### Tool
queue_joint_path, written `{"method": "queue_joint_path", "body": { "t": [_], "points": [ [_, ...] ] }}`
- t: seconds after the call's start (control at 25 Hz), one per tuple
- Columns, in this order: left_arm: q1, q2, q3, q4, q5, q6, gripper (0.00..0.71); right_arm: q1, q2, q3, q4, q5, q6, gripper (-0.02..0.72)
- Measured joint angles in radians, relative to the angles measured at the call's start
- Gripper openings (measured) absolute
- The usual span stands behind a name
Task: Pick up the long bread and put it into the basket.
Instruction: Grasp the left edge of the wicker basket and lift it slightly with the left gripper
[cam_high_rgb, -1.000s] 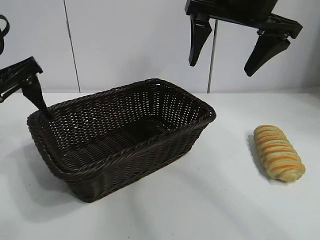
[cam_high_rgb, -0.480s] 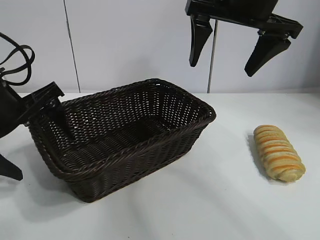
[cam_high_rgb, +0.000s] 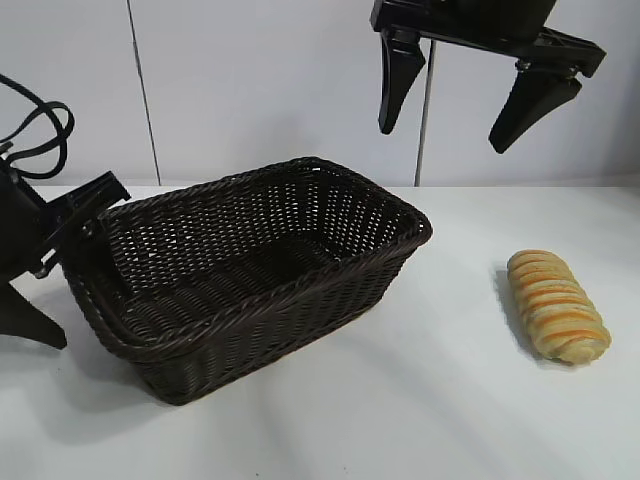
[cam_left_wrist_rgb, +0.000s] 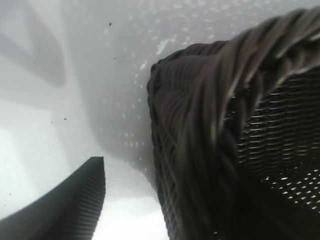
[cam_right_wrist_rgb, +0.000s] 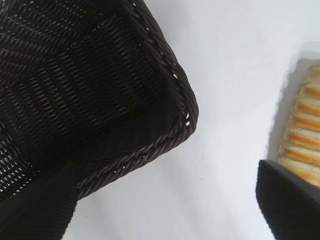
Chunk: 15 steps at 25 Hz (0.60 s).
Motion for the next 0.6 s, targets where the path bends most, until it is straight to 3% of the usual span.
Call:
{"method": "queue_joint_path", "body": {
  "t": [0.28,0.6],
  "points": [
    [0.0,-0.001,-0.016,0.009,0.024,0.019,0.1,0.0,0.0,0.0,0.0,0.0,0.0,0.695],
    [0.001,0.004,-0.115,0.045,0.11,0.036,0.1,0.0,0.0,0.0,0.0,0.0,0.0,0.695]
  ]
}}
